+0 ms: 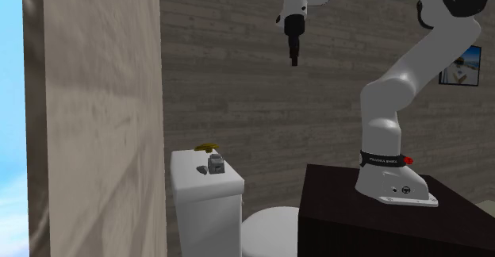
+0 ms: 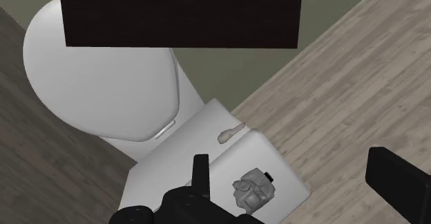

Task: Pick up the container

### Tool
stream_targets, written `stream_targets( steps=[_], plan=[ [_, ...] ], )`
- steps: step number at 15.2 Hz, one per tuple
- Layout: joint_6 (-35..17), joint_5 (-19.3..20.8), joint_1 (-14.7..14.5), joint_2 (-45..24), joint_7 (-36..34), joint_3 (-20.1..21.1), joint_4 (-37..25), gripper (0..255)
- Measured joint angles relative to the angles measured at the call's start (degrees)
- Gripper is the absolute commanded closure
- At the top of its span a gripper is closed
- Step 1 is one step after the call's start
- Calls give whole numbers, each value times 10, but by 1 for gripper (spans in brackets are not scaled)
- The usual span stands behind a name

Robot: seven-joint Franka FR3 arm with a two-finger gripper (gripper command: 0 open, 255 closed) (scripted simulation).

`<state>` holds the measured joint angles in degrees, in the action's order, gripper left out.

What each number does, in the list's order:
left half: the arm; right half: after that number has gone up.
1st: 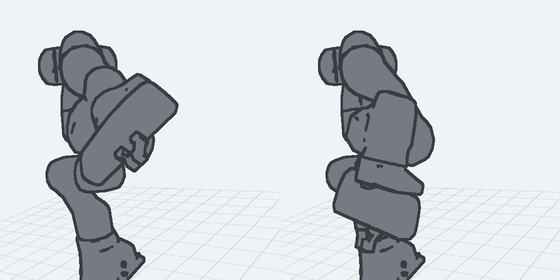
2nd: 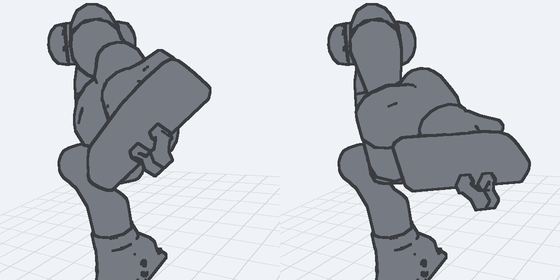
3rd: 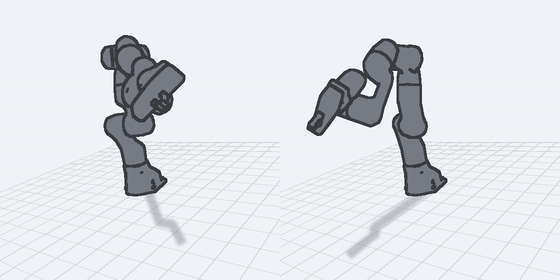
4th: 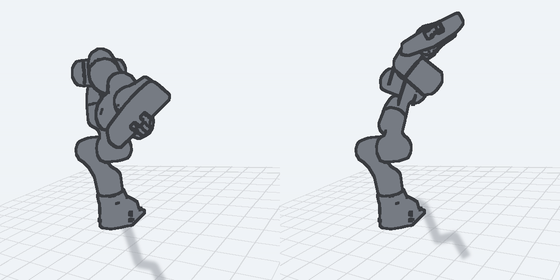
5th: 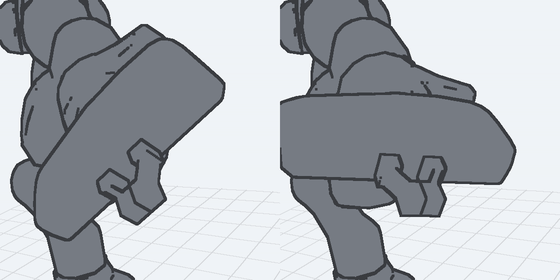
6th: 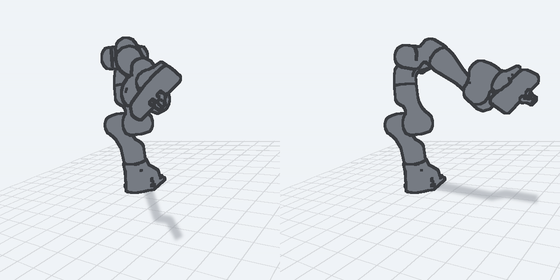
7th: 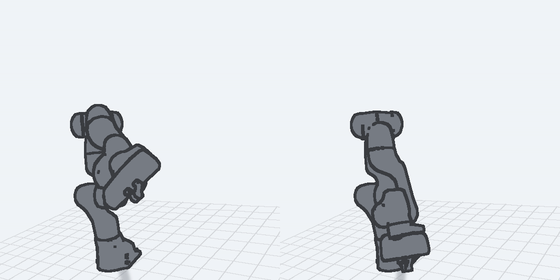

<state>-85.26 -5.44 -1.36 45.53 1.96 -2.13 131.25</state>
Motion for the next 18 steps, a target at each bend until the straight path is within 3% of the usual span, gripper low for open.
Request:
stream_targets(
  steps=[2,10,18],
  plan=[
    [-8,-2,1,-2,-7,4,6,0],
    [-145,-32,11,-82,-117,73,57,0],
    [-295,-38,27,-218,-234,137,67,0]
  ],
)
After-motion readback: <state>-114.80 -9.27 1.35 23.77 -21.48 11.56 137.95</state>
